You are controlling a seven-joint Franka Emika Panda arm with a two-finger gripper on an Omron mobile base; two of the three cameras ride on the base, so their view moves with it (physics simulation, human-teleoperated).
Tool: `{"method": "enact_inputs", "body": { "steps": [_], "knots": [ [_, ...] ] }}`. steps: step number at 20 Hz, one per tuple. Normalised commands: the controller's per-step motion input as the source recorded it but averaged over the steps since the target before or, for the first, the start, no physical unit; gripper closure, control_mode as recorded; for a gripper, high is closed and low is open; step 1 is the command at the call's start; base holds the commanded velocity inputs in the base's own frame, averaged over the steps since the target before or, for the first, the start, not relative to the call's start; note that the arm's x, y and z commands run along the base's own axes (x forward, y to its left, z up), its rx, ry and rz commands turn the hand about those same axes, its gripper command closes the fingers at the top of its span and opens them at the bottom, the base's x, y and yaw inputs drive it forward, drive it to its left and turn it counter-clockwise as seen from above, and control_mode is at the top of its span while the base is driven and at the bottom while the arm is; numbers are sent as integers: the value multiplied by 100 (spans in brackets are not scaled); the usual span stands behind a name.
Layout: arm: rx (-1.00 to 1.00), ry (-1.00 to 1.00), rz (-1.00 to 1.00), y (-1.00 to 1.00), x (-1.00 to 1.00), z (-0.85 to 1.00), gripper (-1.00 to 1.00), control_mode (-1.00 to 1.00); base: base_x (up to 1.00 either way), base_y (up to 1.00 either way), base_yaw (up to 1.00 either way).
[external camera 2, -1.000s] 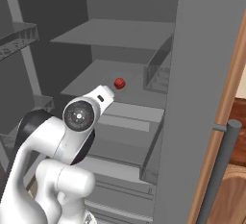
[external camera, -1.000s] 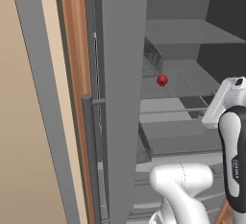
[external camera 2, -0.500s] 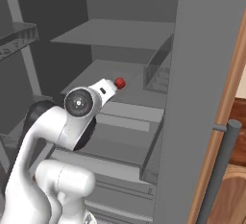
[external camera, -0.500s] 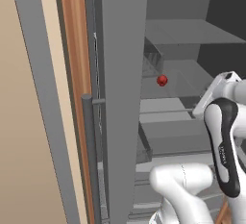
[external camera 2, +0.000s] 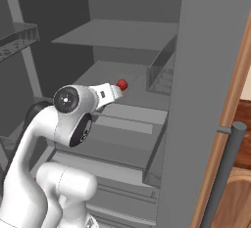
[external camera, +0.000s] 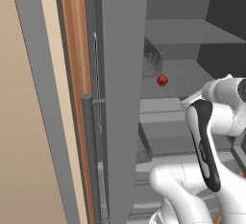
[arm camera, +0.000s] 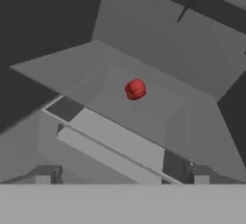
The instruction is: Take the cheese, fish, and bell pepper from the fridge and place them on the plate on the dining counter to create an appetizer plate.
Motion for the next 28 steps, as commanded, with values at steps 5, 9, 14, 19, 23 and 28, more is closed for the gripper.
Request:
{"method": "enact_inputs", "body": {
  "steps": [5, 9, 14, 19, 23, 28],
  "knots": [
    [34, 0, -26, -17, 1, 0, -100, -100, 0, 0, 0],
    [32, 3, -14, -13, 17, 10, -100, -100, 0, 0, 0],
    [23, 7, -1, 0, 34, 6, -100, -100, 0, 0, 0],
    [7, 4, 3, 0, 50, 0, -100, -100, 0, 0, 0],
    [0, 3, 0, 21, 48, -4, -100, -100, 0, 0, 0],
    [-2, 0, 0, 34, 42, -22, -100, -100, 0, 0, 0]
  ]
}}
